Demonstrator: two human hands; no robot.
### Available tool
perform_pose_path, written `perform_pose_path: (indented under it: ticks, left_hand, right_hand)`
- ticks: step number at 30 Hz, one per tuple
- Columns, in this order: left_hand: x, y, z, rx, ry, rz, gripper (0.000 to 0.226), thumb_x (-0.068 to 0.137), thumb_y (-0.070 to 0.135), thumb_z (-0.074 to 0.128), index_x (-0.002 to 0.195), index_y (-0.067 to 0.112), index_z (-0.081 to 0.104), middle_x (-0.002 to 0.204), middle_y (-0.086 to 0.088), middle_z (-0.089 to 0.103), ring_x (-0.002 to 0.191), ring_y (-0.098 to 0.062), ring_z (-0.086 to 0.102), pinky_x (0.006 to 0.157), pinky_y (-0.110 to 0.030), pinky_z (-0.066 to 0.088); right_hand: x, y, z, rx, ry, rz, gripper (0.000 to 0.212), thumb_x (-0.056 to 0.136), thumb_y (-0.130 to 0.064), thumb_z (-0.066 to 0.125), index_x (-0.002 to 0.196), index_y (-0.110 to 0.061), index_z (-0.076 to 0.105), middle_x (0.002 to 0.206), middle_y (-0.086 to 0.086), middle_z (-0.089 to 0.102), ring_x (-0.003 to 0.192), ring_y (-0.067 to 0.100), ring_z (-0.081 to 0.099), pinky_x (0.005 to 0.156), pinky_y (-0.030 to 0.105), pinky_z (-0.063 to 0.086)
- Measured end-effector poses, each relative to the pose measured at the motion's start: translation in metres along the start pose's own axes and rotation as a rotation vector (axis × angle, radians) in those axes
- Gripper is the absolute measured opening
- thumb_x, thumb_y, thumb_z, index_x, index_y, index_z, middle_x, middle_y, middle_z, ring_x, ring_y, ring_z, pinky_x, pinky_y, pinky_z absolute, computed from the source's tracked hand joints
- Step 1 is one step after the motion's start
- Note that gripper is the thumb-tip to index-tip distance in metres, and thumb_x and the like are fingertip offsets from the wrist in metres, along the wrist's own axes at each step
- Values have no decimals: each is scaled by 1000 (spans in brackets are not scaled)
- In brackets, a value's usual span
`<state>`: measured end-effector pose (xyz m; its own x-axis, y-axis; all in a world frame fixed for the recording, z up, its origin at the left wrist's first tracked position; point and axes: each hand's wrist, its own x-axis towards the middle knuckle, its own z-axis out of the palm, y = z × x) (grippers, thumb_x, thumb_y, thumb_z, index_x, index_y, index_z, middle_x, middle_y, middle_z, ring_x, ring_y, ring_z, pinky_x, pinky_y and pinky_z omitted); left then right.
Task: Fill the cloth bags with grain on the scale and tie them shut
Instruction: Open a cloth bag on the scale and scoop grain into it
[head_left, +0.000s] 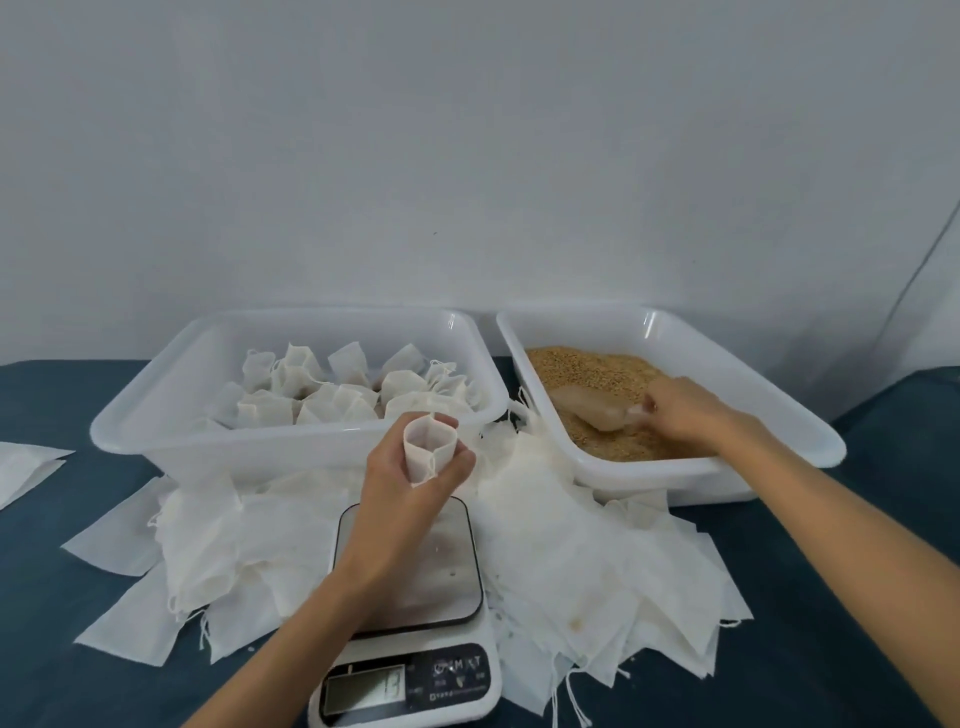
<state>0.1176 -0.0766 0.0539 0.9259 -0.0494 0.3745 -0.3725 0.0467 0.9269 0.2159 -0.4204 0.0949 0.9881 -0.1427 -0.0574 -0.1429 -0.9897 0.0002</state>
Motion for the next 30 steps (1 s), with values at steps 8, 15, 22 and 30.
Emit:
perform_pose_path:
  ticks: [8, 15, 22, 30]
  left_hand:
    - [2, -15, -15, 88, 16, -27, 22, 84, 23, 76, 101, 31, 65, 94, -3, 72, 85, -17, 65, 80, -43, 53]
    - [3, -18, -15, 114, 17, -32, 20, 84, 25, 76, 99, 33, 65, 96, -1, 71, 85, -15, 63, 80, -37, 51]
    - [2, -15, -17, 87, 13, -21, 20, 83, 23, 77, 97, 32, 65, 96, -3, 71, 85, -14, 64, 79, -33, 51]
    - [0, -11, -15, 115, 9, -12, 19, 84, 27, 77, 99, 32, 66, 97, 1, 72, 84, -13, 65, 76, -33, 53]
  right_hand:
    - [41, -23, -13, -217, 221, 39, 8, 94, -8, 60, 90, -15, 63, 93, 6, 62, 86, 26, 62, 67, 33, 45]
    - [67, -52, 0, -248, 190, -120, 14, 92, 4, 57, 94, -3, 68, 87, 9, 65, 76, 23, 65, 71, 34, 57]
    - [68, -30, 4, -68, 194, -47, 25, 95, -6, 64, 72, -14, 58, 100, 9, 70, 88, 27, 65, 78, 42, 57]
    - [42, 4, -5, 130, 208, 66, 27, 99, -11, 58, 73, -10, 50, 95, 16, 65, 77, 25, 56, 63, 33, 41]
